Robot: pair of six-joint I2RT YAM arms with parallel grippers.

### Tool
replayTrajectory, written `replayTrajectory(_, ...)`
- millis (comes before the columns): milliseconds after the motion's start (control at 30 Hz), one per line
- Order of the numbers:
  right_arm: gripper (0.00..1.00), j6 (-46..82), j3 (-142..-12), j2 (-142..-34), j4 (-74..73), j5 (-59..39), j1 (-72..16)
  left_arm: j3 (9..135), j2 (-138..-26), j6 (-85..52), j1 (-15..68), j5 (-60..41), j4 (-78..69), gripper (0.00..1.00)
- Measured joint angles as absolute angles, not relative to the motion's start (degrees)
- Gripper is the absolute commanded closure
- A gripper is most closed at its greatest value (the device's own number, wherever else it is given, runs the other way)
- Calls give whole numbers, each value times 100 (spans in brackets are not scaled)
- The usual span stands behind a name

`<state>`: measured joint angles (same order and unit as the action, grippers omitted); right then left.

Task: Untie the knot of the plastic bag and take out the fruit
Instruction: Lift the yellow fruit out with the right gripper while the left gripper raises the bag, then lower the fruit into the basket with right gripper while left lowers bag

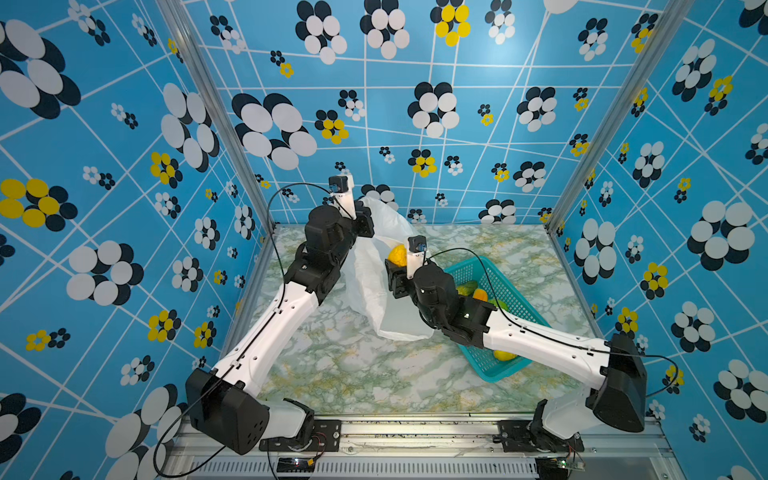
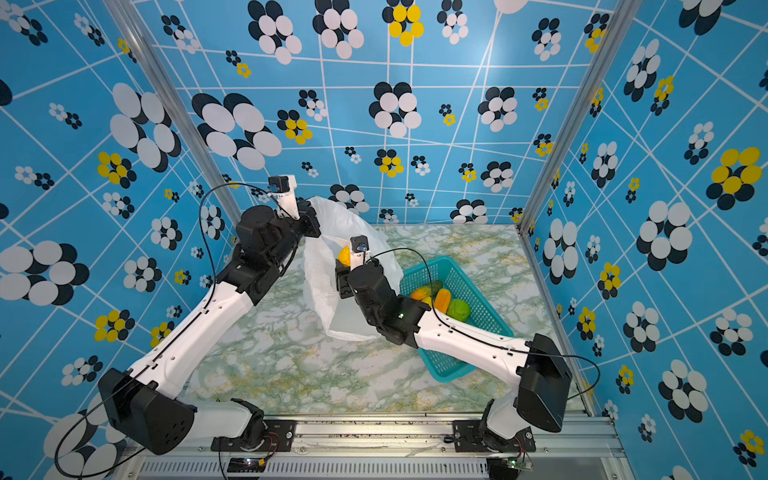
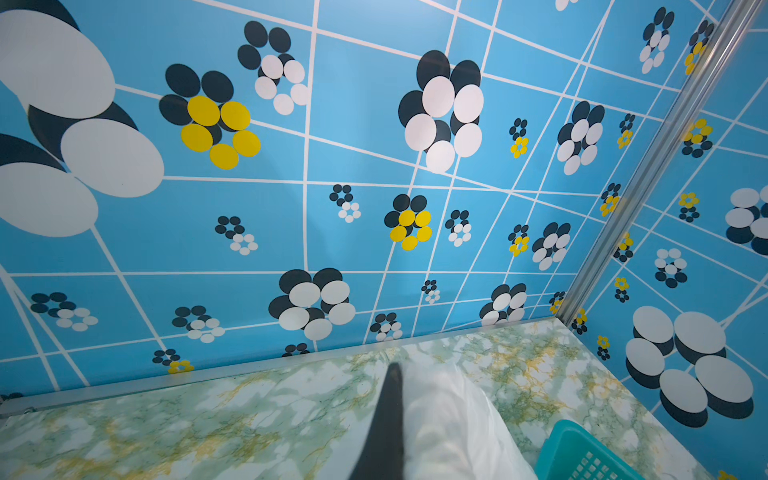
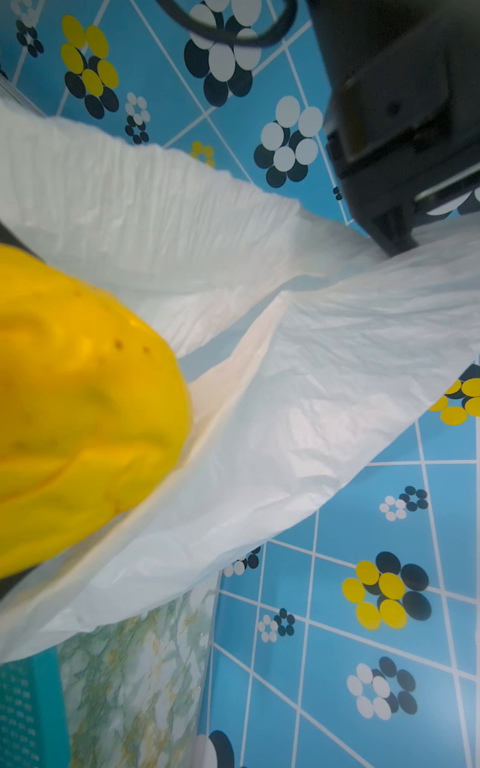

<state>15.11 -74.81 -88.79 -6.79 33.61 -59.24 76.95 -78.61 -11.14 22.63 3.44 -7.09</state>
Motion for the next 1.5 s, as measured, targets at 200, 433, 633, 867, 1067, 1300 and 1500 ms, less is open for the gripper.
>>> replayTrajectory(200,89,1273,-7345,-8449,-661,3297,-5894,8230,-8488,-827,2239,958,-637,100)
replayTrajectory(433,86,1356,-5905,-6552,-683,3365,-5483,9874,-9765,-615,2121,1592,-141,100)
replayTrajectory(633,85,1894,-4755,-5625,-272,3400,-4757,10409,-10141,-622,2106,1743,183,100)
replayTrajectory(867,85,2663,-4309,-5798,858,3277,-4119,10221,-10202,-556,2300,2126,58,100)
replayTrajectory(1067,84,3304,-3920,-5920,1793,3107,-4110,8833,-9821,-421,2834,2504,-180,100)
replayTrajectory(1300,74,3885,-3636,-5231,3295,2912,-4108,7773,-9426,-659,2884,2681,-123,100)
replayTrajectory(1500,75,3990,-3809,-5356,4329,2624,-4104,7463,-9135,-954,2873,2672,-130,100)
